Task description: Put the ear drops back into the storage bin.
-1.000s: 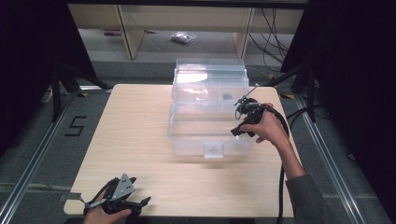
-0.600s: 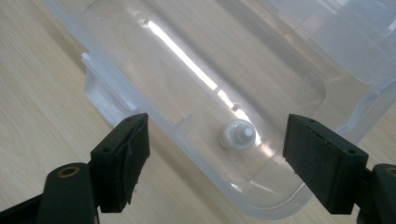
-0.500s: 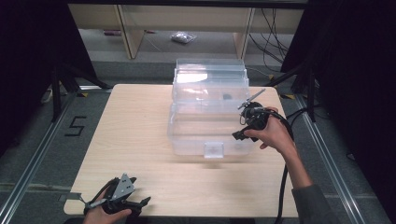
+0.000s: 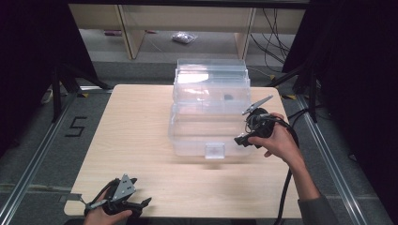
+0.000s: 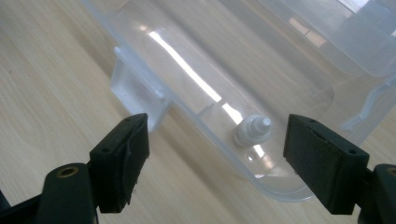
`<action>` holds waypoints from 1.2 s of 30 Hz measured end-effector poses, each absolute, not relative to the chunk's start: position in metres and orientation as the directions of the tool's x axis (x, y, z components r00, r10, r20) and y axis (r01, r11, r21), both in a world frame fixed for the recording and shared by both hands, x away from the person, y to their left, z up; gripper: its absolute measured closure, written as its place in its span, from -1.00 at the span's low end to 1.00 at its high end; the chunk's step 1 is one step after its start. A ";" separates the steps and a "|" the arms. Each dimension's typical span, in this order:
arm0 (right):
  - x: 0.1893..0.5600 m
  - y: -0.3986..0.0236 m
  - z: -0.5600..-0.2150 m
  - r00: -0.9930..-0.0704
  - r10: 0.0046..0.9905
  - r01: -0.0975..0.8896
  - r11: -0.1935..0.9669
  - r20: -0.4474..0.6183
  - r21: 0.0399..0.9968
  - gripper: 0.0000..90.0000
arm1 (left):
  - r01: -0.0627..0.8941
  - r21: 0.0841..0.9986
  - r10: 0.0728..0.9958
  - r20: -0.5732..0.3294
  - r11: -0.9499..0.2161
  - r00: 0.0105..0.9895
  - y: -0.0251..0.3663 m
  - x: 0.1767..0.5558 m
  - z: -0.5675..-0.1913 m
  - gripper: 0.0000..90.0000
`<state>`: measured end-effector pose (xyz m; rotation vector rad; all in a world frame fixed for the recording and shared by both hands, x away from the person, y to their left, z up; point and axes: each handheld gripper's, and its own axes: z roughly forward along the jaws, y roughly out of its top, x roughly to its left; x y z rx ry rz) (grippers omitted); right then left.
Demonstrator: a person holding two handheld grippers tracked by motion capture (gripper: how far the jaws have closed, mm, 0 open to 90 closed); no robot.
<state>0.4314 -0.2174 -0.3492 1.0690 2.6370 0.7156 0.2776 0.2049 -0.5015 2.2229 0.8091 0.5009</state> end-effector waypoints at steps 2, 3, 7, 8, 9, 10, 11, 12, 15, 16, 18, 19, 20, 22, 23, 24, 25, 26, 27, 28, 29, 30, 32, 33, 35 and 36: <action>0.428 -0.218 -0.349 -0.715 0.699 0.598 0.618 -0.008 0.511 -0.49 | 0.401 0.730 0.675 0.110 -0.553 0.729 0.205 0.277 -0.502 -0.64; 0.424 -0.219 -0.349 -0.707 0.707 0.611 0.610 0.000 0.504 -0.49 | 0.403 0.728 0.671 0.104 -0.554 0.734 0.205 0.277 -0.501 -0.64; 0.423 -0.221 -0.351 -0.727 0.687 0.580 0.622 -0.011 0.526 -0.50 | 0.403 0.731 0.677 0.109 -0.551 0.728 0.205 0.277 -0.501 -0.64; 0.420 -0.222 -0.352 -0.722 0.692 0.589 0.614 0.000 0.525 -0.50 | 0.401 0.730 0.675 0.112 -0.554 0.729 0.205 0.277 -0.502 -0.64; 0.417 -0.221 -0.352 -0.713 0.701 0.598 0.604 0.005 0.526 -0.50 | 0.401 0.730 0.676 0.111 -0.553 0.729 0.205 0.277 -0.501 -0.64; 0.417 -0.223 -0.354 -0.727 0.687 0.582 0.616 -0.001 0.530 -0.50 | 0.401 0.730 0.676 0.111 -0.553 0.729 0.205 0.277 -0.501 -0.64; 0.417 -0.223 -0.354 -0.727 0.687 0.582 0.616 -0.001 0.530 -0.50 | 0.402 0.731 0.676 0.110 -0.552 0.729 0.205 0.277 -0.501 -0.64; 0.415 -0.222 -0.354 -0.722 0.692 0.591 0.608 0.012 0.530 -0.50 | 0.403 0.730 0.676 0.109 -0.552 0.729 0.205 0.277 -0.501 -0.64; 0.409 -0.223 -0.358 -0.723 0.691 0.585 0.606 0.009 0.539 -0.50 | 0.402 0.730 0.676 0.111 -0.553 0.729 0.205 0.277 -0.501 -0.64; 0.407 -0.223 -0.358 -0.725 0.689 0.585 0.603 0.016 0.542 -0.50 | 0.401 0.730 0.676 0.111 -0.553 0.729 0.205 0.277 -0.502 -0.64; 0.405 -0.223 -0.360 -0.731 0.683 0.575 0.603 0.015 0.553 -0.50 | 0.403 0.728 0.674 0.108 -0.555 0.731 0.205 0.277 -0.501 -0.64; 0.404 -0.223 -0.361 -0.731 0.682 0.568 0.600 0.010 0.563 -0.50 | 0.403 0.728 0.673 0.107 -0.555 0.732 0.205 0.277 -0.501 -0.64; 0.403 -0.223 -0.361 -0.732 0.681 0.572 0.600 0.017 0.560 -0.50 | 0.401 0.731 0.677 0.111 -0.552 0.728 0.205 0.277 -0.502 -0.64; 0.401 -0.223 -0.361 -0.730 0.683 0.571 0.598 0.015 0.563 -0.51 | 0.402 0.730 0.676 0.112 -0.553 0.728 0.205 0.277 -0.502 -0.64; 0.400 -0.223 -0.362 -0.732 0.681 0.569 0.595 0.020 0.568 -0.51 | 0.401 0.730 0.676 0.111 -0.553 0.729 0.205 0.277 -0.502 -0.64; 0.397 -0.223 -0.363 -0.721 0.693 0.581 0.581 0.029 0.571 -0.51 | 0.401 0.730 0.676 0.112 -0.553 0.728 0.205 0.277 -0.502 -0.64; 0.397 -0.223 -0.363 -0.721 0.693 0.581 0.581 0.029 0.571 -0.51 | 0.401 0.731 0.676 0.111 -0.552 0.728 0.205 0.277 -0.502 -0.64; 0.395 -0.223 -0.364 -0.722 0.692 0.583 0.581 0.034 0.568 -0.51 | 0.402 0.730 0.676 0.110 -0.553 0.729 0.205 0.277 -0.501 -0.64; 0.395 -0.223 -0.366 -0.733 0.680 0.568 0.588 0.029 0.576 -0.51 | 0.401 0.731 0.676 0.111 -0.552 0.729 0.205 0.277 -0.502 -0.64; 0.395 -0.223 -0.367 -0.734 0.679 0.569 0.588 0.033 0.575 -0.51 | 0.402 0.730 0.676 0.111 -0.553 0.728 0.205 0.277 -0.501 -0.64; 0.395 -0.223 -0.368 -0.738 0.674 0.562 0.596 0.023 0.574 -0.51 | 0.401 0.730 0.676 0.111 -0.553 0.728 0.205 0.277 -0.501 -0.64; 0.393 -0.224 -0.369 -0.742 0.671 0.554 0.594 0.021 0.583 -0.51 | 0.401 0.730 0.676 0.111 -0.553 0.729 0.205 0.277 -0.502 -0.64; 0.391 -0.223 -0.370 -0.732 0.680 0.571 0.581 0.040 0.579 -0.52 | 0.402 0.730 0.677 0.111 -0.552 0.728 0.205 0.277 -0.502 -0.64; 0.391 -0.223 -0.370 -0.732 0.680 0.571 0.581 0.040 0.579 -0.52 | 0.402 0.730 0.677 0.111 -0.552 0.728 0.205 0.277 -0.502 -0.64; 0.390 -0.224 -0.373 -0.744 0.667 0.549 0.589 0.026 0.593 -0.52 | 0.403 0.731 0.677 0.109 -0.551 0.728 0.205 0.277 -0.501 -0.64; 0.390 -0.224 -0.373 -0.744 0.667 0.549 0.589 0.026 0.593 -0.52 | 0.403 0.731 0.677 0.109 -0.551 0.728 0.205 0.277 -0.501 -0.64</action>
